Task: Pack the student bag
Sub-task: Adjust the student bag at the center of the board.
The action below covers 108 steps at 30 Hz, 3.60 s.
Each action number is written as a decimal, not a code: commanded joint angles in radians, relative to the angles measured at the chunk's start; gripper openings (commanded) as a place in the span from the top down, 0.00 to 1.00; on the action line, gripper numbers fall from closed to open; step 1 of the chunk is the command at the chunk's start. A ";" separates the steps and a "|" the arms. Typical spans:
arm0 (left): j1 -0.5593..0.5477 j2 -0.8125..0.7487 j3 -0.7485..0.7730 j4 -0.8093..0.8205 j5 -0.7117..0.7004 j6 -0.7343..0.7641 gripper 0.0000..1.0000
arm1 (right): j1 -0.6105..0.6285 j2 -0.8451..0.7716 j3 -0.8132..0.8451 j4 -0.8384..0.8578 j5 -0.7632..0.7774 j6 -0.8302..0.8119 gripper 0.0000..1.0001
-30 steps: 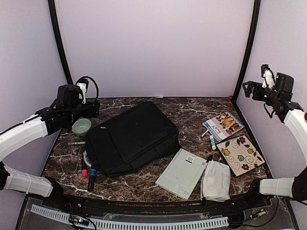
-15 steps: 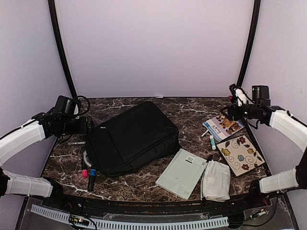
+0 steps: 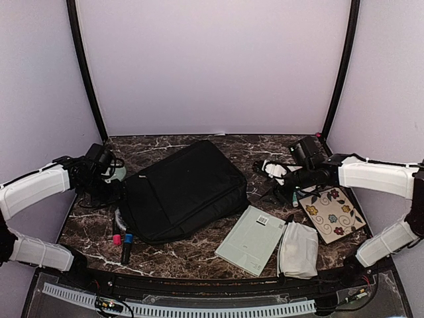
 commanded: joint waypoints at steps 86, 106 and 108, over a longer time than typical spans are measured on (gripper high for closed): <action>-0.619 0.166 0.219 -0.110 0.037 0.536 0.45 | -0.167 0.579 0.540 -0.142 0.106 0.102 0.51; -0.736 0.234 0.252 0.255 -0.054 0.688 0.39 | -0.179 0.364 0.550 -0.243 -0.031 0.149 0.44; -0.738 0.266 0.255 0.296 -0.026 0.692 0.39 | -0.180 0.279 0.462 -0.262 -0.039 0.113 0.44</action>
